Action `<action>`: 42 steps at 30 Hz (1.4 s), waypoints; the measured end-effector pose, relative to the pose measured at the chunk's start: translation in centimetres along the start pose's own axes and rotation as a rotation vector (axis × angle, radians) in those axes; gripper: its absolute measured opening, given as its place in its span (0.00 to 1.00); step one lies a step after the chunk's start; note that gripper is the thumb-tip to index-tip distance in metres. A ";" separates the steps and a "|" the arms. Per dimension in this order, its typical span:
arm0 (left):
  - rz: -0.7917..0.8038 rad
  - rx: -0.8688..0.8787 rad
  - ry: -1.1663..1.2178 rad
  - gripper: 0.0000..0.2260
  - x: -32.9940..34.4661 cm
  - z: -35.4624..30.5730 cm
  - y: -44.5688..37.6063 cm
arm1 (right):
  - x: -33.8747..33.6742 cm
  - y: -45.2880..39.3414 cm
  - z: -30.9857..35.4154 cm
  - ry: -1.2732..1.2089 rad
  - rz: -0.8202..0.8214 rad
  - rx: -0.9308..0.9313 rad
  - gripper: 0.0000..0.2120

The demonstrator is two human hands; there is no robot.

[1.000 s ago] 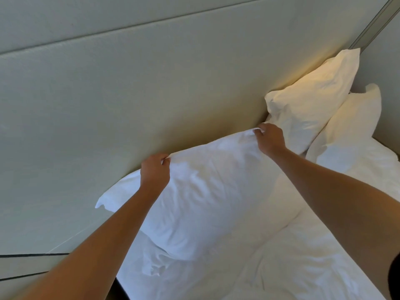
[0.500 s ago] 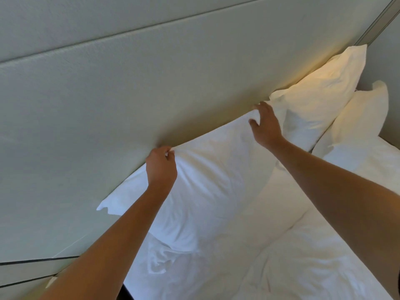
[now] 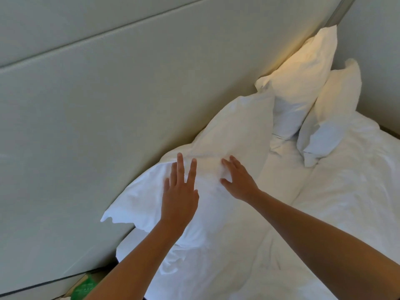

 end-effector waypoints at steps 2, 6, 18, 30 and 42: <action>0.019 0.052 -0.022 0.43 0.6 0.6 0.4 | -0.1 -0.1 0.5 0.023 0.026 0.022 0.35; 0.093 0.038 -0.055 0.42 1.1 2.0 0.6 | -1.0 0.3 1.2 0.044 0.068 0.048 0.35; 0.323 -0.064 -0.016 0.33 -0.9 2.3 -0.4 | -1.0 5.2 -0.5 0.059 0.140 0.086 0.32; 0.457 0.206 0.088 0.28 0.5 -21.9 5.8 | -5.4 29.3 -21.9 -0.049 0.043 0.362 0.28; 0.794 0.689 0.071 0.25 12.9 -63.9 27.5 | -2.7 69.1 -57.3 -0.306 -0.074 0.909 0.24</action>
Point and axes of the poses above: each hand's wrist, its own y-axis away from the middle knuckle, its own x-axis out of the palm, z = x × y, the point moved 4 cm from there along -y, towards the middle knuckle, and after that the axes turned 9 degrees about x, right-handed, at the moved point
